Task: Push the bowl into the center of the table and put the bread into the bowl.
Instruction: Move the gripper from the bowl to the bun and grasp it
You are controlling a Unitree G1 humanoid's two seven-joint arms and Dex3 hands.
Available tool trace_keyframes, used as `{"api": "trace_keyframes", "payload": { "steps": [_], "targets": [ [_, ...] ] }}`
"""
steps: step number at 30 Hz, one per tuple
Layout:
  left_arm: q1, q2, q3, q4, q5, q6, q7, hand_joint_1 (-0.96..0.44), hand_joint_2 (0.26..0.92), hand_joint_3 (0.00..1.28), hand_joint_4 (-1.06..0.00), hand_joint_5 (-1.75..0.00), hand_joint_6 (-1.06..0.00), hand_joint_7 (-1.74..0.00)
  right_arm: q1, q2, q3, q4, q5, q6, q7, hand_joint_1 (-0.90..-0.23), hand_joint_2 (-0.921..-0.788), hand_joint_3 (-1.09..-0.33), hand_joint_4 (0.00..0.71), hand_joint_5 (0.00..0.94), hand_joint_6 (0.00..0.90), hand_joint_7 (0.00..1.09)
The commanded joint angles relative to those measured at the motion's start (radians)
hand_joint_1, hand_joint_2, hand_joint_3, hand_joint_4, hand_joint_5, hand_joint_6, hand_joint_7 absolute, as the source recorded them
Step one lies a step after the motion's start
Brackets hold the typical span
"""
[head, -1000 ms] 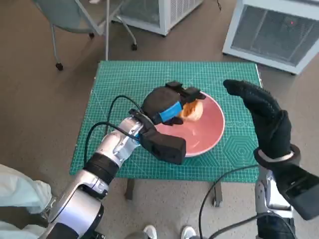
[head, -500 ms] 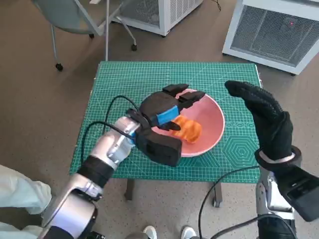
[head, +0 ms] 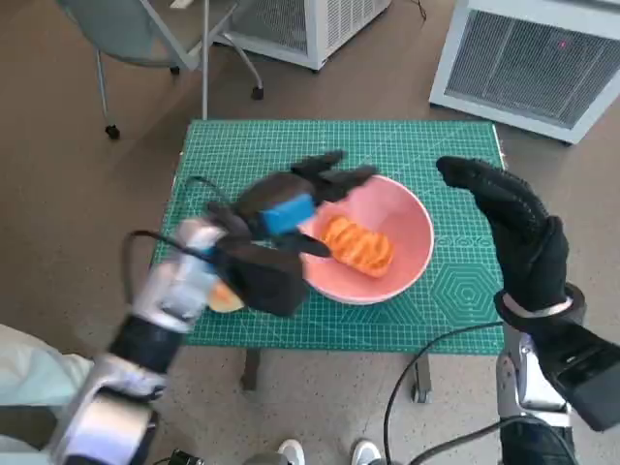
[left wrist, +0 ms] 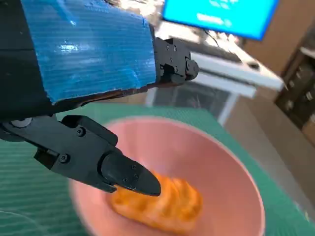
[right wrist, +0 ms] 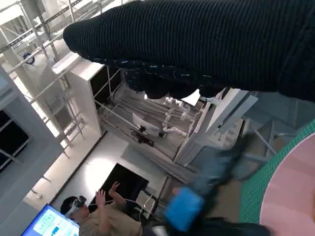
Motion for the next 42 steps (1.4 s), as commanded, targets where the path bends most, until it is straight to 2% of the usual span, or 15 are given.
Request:
{"api": "trace_keyframes", "payload": {
  "steps": [1, 8, 15, 26, 42],
  "targets": [
    [0.043, 0.055, 0.052, -0.096, -0.021, 0.071, -0.042, -0.38, 0.785, 0.0, -0.01, 0.0, -0.16, -0.02, 0.02, 0.002, 0.004, -0.001, -0.015, 0.013, -0.004, -0.596, -0.921, -0.736, 0.11, 0.001, -0.001, 0.36],
    [0.093, 0.118, 0.109, -0.138, -0.038, 0.137, -0.076, -0.33, 0.746, 0.0, -0.02, -0.01, -0.17, -0.02, 0.019, 0.002, 0.006, -0.004, -0.014, 0.014, -0.003, -0.594, -0.921, -0.737, 0.11, 0.001, -0.001, 0.36],
    [0.121, 0.156, 0.131, -0.139, -0.036, 0.179, -0.097, -0.32, 0.743, 0.0, -0.03, 0.0, -0.17, -0.01, 0.015, 0.0, 0.006, -0.002, -0.012, 0.017, -0.001, -0.591, -0.921, -0.737, 0.11, 0.001, -0.001, 0.36],
    [0.169, 0.178, 0.108, -0.132, -0.024, 0.218, -0.13, -0.29, 0.745, 0.0, -0.03, 0.0, -0.17, -0.01, 0.006, 0.001, 0.008, 0.011, -0.007, 0.02, 0.005, -0.589, -0.921, -0.735, 0.109, 0.0, -0.001, 0.36],
    [0.206, 0.171, 0.063, -0.062, -0.01, 0.215, -0.177, -0.23, 0.727, 0.0, -0.05, 0.0, -0.18, 0.0, 0.005, -0.005, 0.007, 0.02, -0.001, 0.017, 0.018, -0.591, -0.921, -0.73, 0.109, 0.0, -0.001, 0.39]
  ]
}}
